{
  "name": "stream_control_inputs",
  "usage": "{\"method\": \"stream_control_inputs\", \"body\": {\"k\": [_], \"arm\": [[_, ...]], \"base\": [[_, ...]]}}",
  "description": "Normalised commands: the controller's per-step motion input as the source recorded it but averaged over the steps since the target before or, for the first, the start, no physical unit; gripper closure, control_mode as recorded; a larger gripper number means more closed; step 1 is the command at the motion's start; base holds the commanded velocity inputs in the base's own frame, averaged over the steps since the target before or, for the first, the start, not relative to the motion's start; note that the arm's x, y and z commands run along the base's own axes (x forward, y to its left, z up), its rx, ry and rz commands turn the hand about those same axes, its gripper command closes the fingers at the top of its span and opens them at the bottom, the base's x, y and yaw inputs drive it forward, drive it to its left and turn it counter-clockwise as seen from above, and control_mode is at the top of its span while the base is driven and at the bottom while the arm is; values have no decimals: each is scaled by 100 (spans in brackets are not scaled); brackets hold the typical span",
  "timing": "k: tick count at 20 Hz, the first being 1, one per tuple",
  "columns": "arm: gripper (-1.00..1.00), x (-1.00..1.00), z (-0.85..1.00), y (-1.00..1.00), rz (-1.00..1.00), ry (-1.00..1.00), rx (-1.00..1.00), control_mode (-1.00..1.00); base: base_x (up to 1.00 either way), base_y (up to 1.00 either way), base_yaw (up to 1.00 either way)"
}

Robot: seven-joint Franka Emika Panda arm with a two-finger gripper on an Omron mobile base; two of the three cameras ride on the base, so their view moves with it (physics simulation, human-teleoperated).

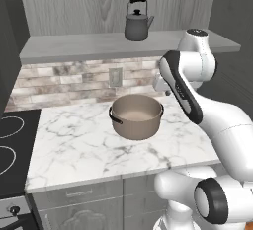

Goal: Pick the kettle from the cabinet and place it on a stove burner. Then pick the pot from the counter and place it on another stove burner. Finally, turn both burners on.

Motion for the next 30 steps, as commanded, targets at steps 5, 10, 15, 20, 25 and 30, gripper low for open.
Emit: {"method": "stream_control_inputs", "body": {"k": [5,10,15,20,25,30], "arm": [[-100,0,1,0,0,-5,0,-100],[-100,-1,7,0,0,-13,-1,-100],[-100,-1,15,0,0,-13,-3,-100],[-100,-1,18,0,0,-12,-4,-100],[-100,0,23,0,0,-11,-3,-100],[-100,4,36,4,-2,-13,-6,-100]], "base": [[0,0,0],[0,0,0],[0,0,0],[0,0,0],[0,0,0],[0,0,0]]}}
